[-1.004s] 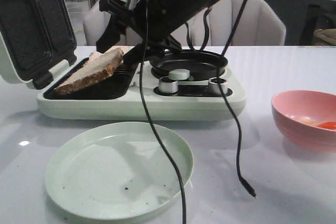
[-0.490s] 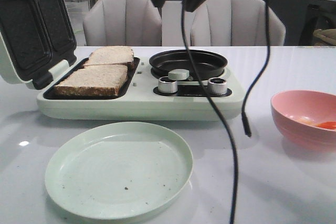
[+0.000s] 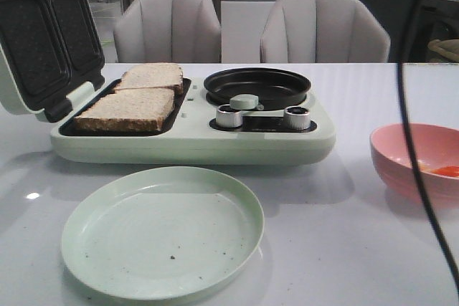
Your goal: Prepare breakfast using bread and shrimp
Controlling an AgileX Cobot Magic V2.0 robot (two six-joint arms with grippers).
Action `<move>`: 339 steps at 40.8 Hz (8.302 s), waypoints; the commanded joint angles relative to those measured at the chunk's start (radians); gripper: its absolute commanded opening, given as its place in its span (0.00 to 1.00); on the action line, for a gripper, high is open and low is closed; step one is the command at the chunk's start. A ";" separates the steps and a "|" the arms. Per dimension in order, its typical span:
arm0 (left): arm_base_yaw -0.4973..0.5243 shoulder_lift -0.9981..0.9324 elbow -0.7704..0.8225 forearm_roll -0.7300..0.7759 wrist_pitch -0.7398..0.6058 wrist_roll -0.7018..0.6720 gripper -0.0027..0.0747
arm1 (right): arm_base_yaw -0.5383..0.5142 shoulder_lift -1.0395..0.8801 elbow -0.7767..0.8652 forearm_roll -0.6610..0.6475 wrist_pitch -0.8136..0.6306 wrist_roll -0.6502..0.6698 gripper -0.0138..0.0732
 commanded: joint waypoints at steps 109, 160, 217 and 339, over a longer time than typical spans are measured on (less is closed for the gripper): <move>0.794 0.468 -0.351 -0.426 0.159 0.446 0.29 | 0.004 -0.641 0.392 -0.007 -0.030 0.002 0.71; 1.224 1.195 -1.018 -1.098 0.163 0.916 0.16 | 0.004 -0.641 0.392 -0.007 -0.030 0.002 0.71; 0.611 0.535 -0.285 -0.821 -0.214 0.930 0.17 | 0.004 -0.641 0.392 -0.007 -0.030 0.002 0.71; 0.600 0.009 0.082 -0.693 -0.180 0.772 0.16 | -0.510 0.562 -0.116 -0.090 -0.052 0.003 0.22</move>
